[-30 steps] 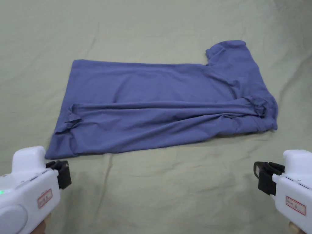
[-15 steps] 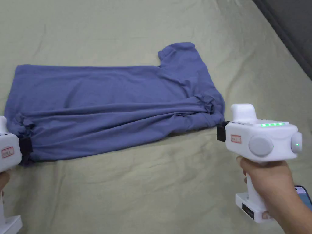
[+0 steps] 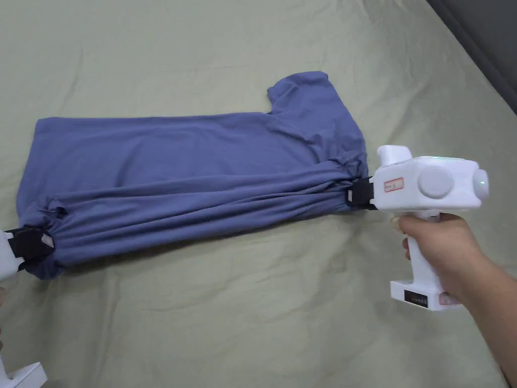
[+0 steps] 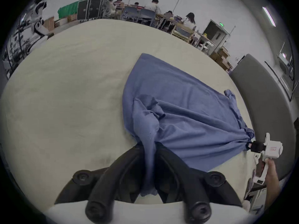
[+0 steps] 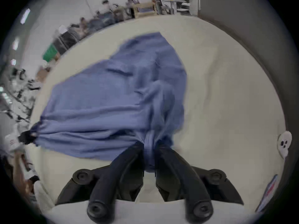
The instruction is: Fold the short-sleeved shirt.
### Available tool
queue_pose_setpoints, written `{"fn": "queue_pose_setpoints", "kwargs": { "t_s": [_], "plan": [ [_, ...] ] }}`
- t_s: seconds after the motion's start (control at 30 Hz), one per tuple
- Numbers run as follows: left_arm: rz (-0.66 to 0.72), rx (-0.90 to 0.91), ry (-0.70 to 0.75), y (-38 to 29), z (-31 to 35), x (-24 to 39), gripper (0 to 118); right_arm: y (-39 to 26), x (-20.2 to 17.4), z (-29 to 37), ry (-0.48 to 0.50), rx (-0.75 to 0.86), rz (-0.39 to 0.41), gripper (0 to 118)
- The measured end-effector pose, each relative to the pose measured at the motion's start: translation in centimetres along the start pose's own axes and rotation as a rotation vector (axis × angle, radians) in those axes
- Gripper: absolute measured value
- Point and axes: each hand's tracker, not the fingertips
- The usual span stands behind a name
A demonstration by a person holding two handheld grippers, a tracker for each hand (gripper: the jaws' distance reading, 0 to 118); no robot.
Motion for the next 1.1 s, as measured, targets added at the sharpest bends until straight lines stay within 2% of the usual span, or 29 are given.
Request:
{"fn": "queue_pose_setpoints", "kwargs": {
  "t_s": [0.07,0.1,0.2,0.3,0.37,0.43,0.57,0.6,0.63,0.7,0.73,0.77,0.8,0.83,0.87,0.9,0.93,0.97,1.03,1.1],
  "plan": [
    [0.006,0.001,-0.011,0.7,0.7,-1.1,8,-0.7,-0.7,2.2,-0.057,0.007,0.071,14],
    [0.013,-0.005,-0.034,1.0,1.2,-1.5,8,-1.2,-0.7,3.4,-0.031,0.002,0.056,14],
    [-0.013,-0.026,-0.068,1.2,3.4,-2.1,8,-3.2,0.2,6.6,0.020,-0.038,-0.083,14],
    [-0.033,-0.162,-0.116,0.1,6.0,-2.7,8,-6.4,0.0,9.2,-0.011,-0.090,-0.052,14],
    [-0.055,-0.217,-0.100,-1.4,6.8,-3.3,8,-9.1,0.2,10.3,-0.001,-0.150,-0.100,14],
    [-0.072,-0.247,-0.056,-3.3,6.8,-4.5,8,-12.1,0.3,10.5,0.014,-0.193,-0.133,14],
    [-0.034,-0.305,-0.021,-6.9,4.9,-5.5,8,-16.0,0.2,8.1,-0.038,-0.227,-0.143,14],
    [-0.048,-0.324,-0.003,-7.4,4.0,-5.7,8,-16.4,0.1,7.4,-0.050,-0.227,-0.133,14],
    [-0.050,-0.319,-0.014,-7.8,3.0,-6.2,8,-16.3,0.1,6.8,-0.063,-0.213,-0.087,14],
    [0.049,-0.310,-0.031,-7.3,3.1,-6.5,8,-15.8,1.2,5.8,-0.051,-0.226,-0.096,14],
    [0.067,-0.321,-0.029,-6.8,3.4,-6.3,8,-15.3,1.4,5.9,-0.045,-0.241,-0.108,15],
    [0.038,-0.320,-0.023,-6.7,3.7,-5.8,9,-14.9,1.5,6.2,-0.039,-0.257,-0.106,24],
    [-0.010,-0.316,-0.010,-6.7,4.1,-5.3,18,-14.5,1.4,6.9,-0.030,-0.267,-0.080,42],
    [-0.042,-0.296,-0.008,-6.7,5.0,-4.6,63,-14.1,1.3,7.5,-0.029,-0.261,-0.056,87],
    [-0.076,-0.254,-0.026,-6.5,6.3,-3.9,107,-13.5,1.1,8.7,-0.025,-0.248,-0.051,117],
    [-0.110,-0.213,-0.041,-6.2,7.7,-3.2,118,-12.7,0.8,10.2,-0.059,-0.204,-0.021,118],
    [-0.105,-0.147,-0.079,-6.1,9.3,-2.8,118,-12.3,-0.3,12.1,-0.049,-0.127,-0.004,116],
    [-0.087,0.003,-0.167,-5.4,11.4,-2.1,118,-11.5,-0.9,14.3,-0.016,0.014,0.006,118],
    [-0.042,0.053,-0.235,-4.7,13.2,-1.0,118,-10.0,-1.9,16.4,-0.001,0.124,0.001,118],
    [-0.012,0.082,-0.273,-3.5,15.5,0.5,118,-7.9,-4.7,18.9,-0.033,0.212,0.015,118]
  ]
}}
